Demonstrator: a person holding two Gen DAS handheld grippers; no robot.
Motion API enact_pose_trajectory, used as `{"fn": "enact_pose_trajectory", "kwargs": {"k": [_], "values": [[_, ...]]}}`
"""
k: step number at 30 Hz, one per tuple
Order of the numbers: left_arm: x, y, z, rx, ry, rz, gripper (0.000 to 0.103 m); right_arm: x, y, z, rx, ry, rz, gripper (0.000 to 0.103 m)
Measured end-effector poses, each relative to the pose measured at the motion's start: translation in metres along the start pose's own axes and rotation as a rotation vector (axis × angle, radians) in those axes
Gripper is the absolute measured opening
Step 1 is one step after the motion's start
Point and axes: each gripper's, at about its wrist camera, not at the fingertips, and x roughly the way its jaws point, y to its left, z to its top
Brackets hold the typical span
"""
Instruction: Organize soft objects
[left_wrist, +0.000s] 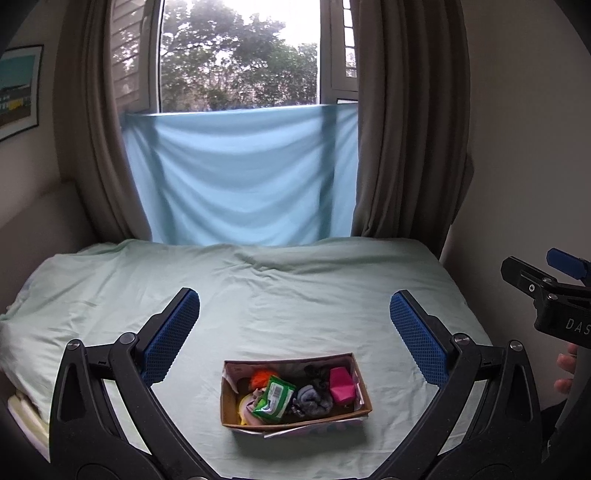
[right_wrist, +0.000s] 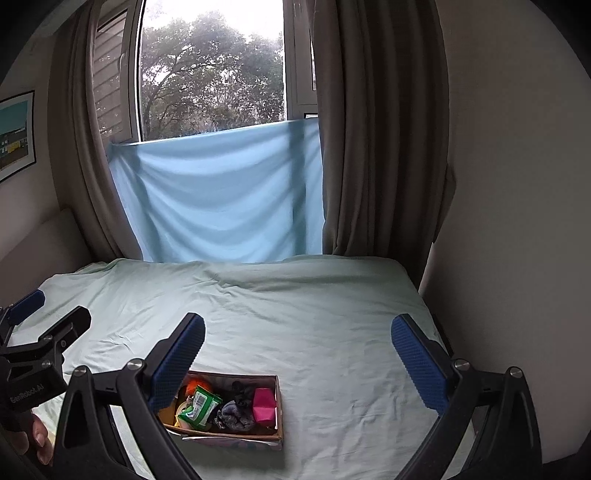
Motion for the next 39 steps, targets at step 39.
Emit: {"fn": "enact_pose_trajectory", "kwargs": {"k": [39], "values": [[-0.012,-0.006,-0.002,-0.001,-0.053,0.01,0.103,-0.004,-0.009,0.006,-0.008,-0.022,-0.023,0.101]]}}
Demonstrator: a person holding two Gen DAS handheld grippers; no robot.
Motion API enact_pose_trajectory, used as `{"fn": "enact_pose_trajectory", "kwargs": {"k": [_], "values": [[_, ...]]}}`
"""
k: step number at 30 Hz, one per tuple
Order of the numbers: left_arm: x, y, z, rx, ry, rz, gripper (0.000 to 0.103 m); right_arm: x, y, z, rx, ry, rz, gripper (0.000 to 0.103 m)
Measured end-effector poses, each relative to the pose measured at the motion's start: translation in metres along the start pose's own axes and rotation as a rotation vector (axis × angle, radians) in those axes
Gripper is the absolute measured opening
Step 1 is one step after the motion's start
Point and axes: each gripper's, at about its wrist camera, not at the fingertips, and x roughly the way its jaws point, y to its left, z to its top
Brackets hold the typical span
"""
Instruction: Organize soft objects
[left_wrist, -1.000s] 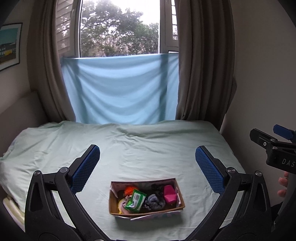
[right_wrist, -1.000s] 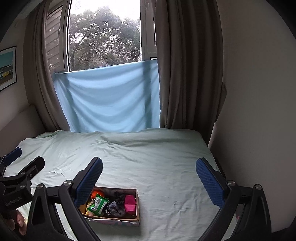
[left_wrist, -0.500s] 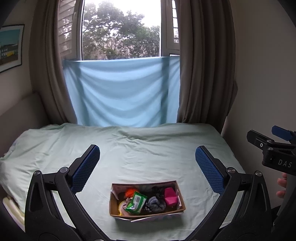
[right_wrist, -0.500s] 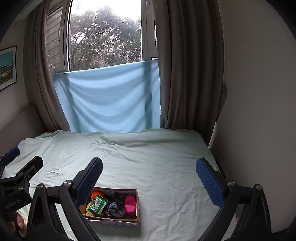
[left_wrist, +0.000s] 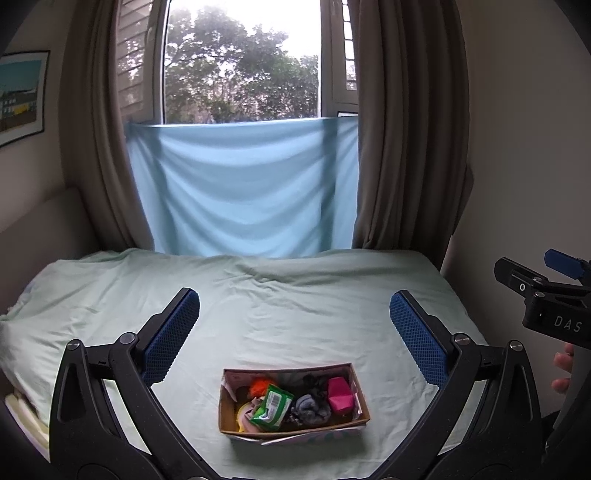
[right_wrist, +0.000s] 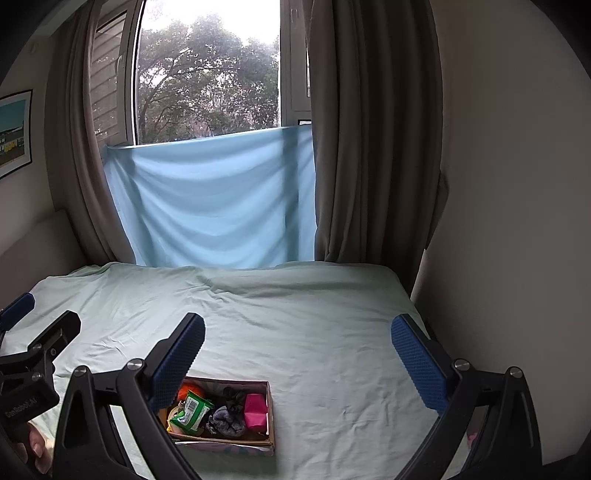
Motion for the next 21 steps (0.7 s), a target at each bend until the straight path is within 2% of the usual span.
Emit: {"fn": "enact_pose_trajectory", "kwargs": {"k": [21], "values": [[-0.0016,-0.0019,0.0015,0.011,-0.006,-0.003,0.103,-0.003,-0.0041,-0.0013,0.016,-0.019,-0.011,0.101]]}}
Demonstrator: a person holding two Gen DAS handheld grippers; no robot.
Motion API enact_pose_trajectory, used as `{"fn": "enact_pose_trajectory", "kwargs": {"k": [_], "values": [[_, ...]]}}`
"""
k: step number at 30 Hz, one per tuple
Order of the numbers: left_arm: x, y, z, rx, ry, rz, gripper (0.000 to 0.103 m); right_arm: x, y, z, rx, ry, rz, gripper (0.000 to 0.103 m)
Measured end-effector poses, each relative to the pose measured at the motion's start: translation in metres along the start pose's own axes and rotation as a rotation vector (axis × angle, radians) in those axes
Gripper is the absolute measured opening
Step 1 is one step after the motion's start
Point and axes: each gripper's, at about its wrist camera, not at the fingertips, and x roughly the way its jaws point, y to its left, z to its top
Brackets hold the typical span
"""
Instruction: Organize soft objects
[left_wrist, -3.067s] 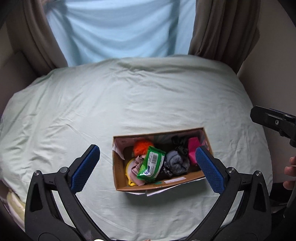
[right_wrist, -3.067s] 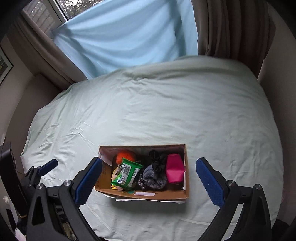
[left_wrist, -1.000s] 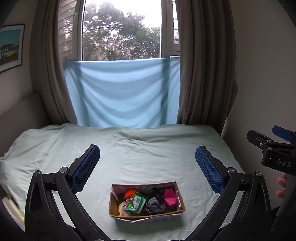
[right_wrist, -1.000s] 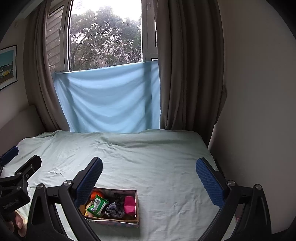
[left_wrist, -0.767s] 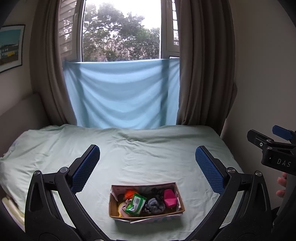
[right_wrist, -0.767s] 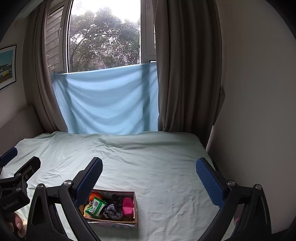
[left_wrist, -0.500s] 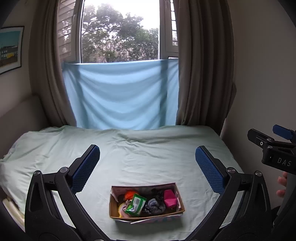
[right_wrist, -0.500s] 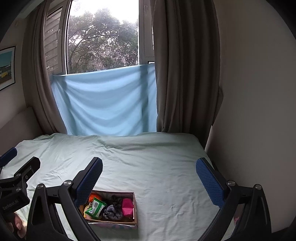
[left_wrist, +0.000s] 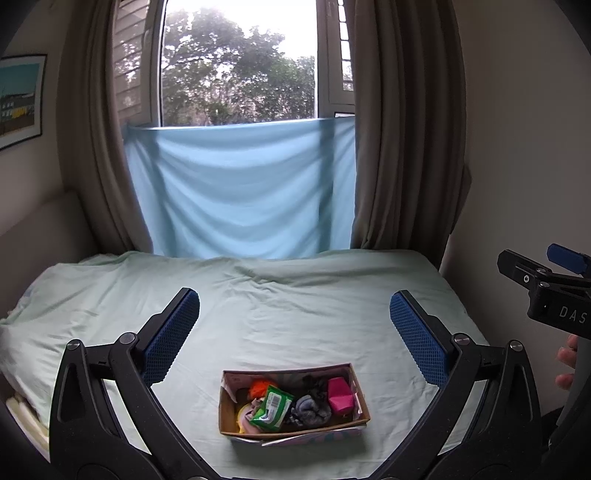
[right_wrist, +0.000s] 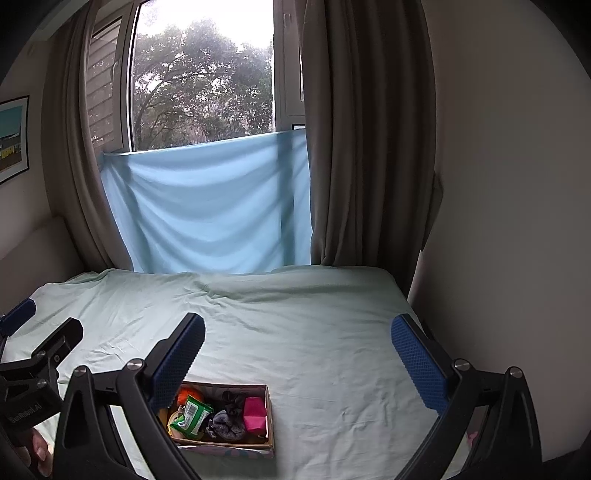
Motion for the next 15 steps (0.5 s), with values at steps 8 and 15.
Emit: {"fn": "enact_pose_trajectory", "kwargs": {"k": [8,15], "values": [[-0.002,-0.003,0.002,0.039,-0.031,0.047,0.103,-0.001,0.0,0.0,0.001,-0.002,-0.001,0.101],[0.008,-0.003,0.006,0.041,-0.04,0.021,0.103,0.007,0.001,0.006,-0.008,0.008,-0.006,0.101]]}}
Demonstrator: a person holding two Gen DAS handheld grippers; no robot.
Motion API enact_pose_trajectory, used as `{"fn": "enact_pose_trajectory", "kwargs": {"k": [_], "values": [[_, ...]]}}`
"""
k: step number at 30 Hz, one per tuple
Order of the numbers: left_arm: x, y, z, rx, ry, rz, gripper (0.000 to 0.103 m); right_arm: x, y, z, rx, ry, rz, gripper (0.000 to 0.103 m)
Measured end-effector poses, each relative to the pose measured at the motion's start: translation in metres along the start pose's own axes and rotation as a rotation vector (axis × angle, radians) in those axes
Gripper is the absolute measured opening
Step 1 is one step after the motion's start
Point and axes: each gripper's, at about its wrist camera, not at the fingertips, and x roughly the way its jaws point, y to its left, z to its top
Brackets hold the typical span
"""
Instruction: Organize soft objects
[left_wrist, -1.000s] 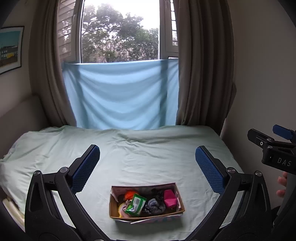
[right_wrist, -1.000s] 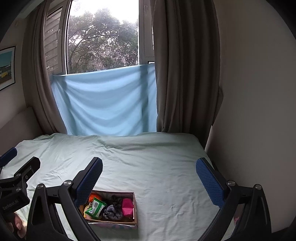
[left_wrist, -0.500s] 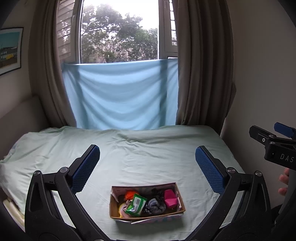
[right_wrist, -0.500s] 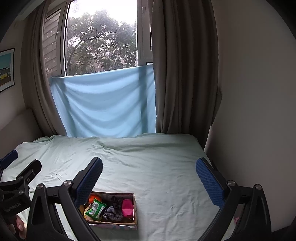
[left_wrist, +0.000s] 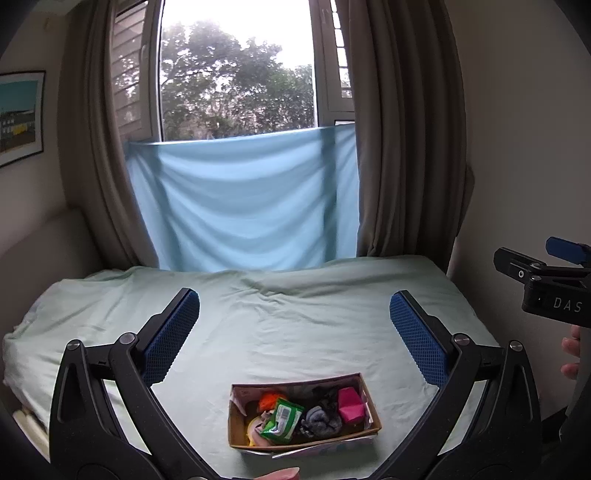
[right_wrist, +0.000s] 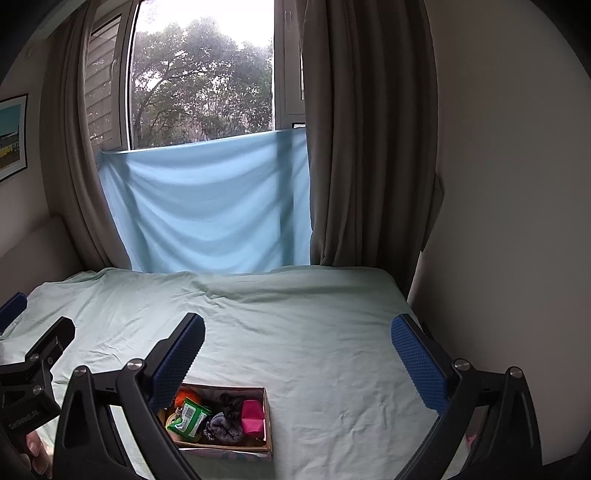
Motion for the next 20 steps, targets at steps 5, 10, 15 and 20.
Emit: {"fn": "enact_pose_trajectory", "kwargs": {"k": [5,10,15,20], "values": [[0.019,-0.003,-0.001,-0.004,0.029,0.015,0.103,0.022,-0.001,0.005,-0.011,0.044,0.0,0.101],[0.047,-0.009,-0.017,0.018,0.059,0.035,0.103,0.059,-0.003,-0.002,-0.019,0.117,0.01,0.101],[0.085,-0.011,-0.041,-0.007,0.155,0.009,0.103,0.108,-0.003,-0.029,-0.014,0.18,0.042,0.101],[0.081,-0.004,-0.041,-0.045,0.077,0.023,0.103,0.127,0.001,-0.04,-0.023,0.2,0.051,0.101]]}}
